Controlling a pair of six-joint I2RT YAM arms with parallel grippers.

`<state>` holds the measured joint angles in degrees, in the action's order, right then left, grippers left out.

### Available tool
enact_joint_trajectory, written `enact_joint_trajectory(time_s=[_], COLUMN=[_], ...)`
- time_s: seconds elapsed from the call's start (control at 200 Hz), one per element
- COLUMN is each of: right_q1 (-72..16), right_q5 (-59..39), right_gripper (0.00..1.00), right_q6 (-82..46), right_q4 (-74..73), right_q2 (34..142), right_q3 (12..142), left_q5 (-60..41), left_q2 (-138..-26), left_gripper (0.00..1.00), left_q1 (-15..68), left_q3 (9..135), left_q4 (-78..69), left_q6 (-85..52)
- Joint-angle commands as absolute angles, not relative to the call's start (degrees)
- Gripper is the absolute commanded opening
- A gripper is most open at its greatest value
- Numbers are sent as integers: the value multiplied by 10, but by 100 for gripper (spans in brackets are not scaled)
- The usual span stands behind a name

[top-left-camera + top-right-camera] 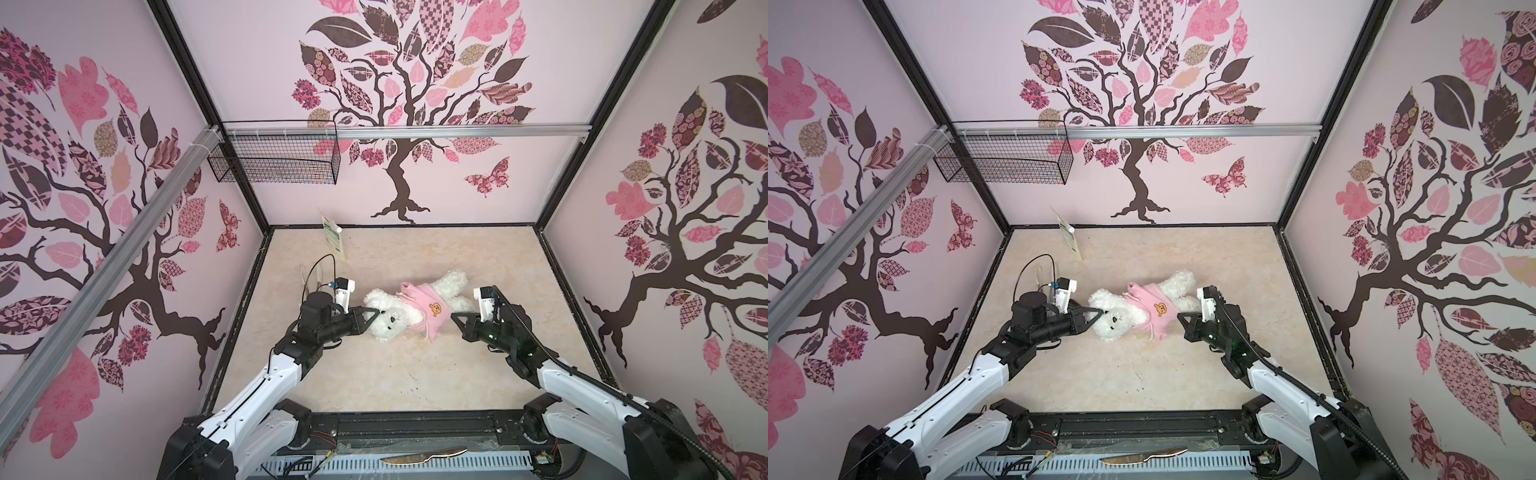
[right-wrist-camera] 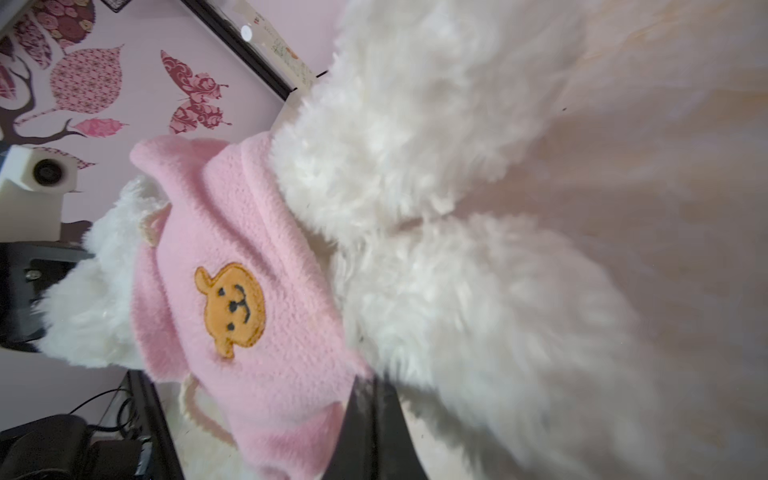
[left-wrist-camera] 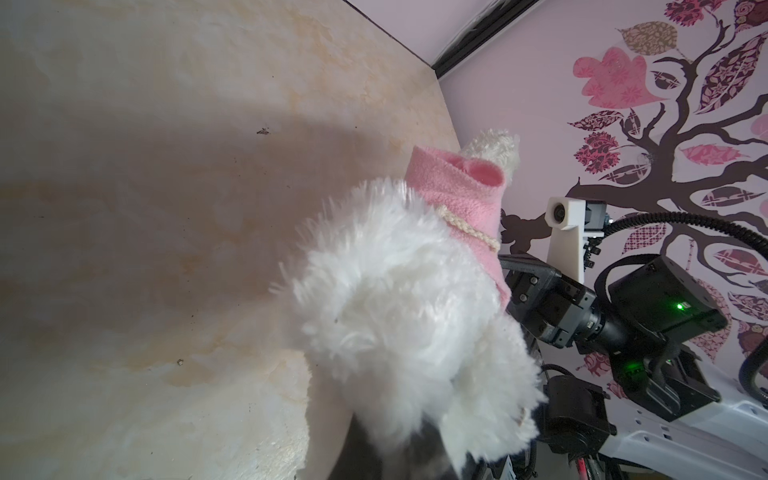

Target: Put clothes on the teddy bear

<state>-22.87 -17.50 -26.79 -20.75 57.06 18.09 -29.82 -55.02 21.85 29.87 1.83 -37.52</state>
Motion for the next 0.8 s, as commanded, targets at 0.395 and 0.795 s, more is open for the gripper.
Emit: enact_joint_trajectory(time_s=[0.395,0.795], right_q1=[-246,-249], right_q5=[-329,-87], right_gripper=[0,28], right_q6=[-150,-152], right_q4=[-213,-69], right_q2=[630,494], right_q3=[263,267], left_q5=[-343,-314], left_q2=[-598,-531], left_gripper=[0,0], left_q1=[231,257], left_q3=[342,324], left_q4=[17,8], left_q6=[-324,-165])
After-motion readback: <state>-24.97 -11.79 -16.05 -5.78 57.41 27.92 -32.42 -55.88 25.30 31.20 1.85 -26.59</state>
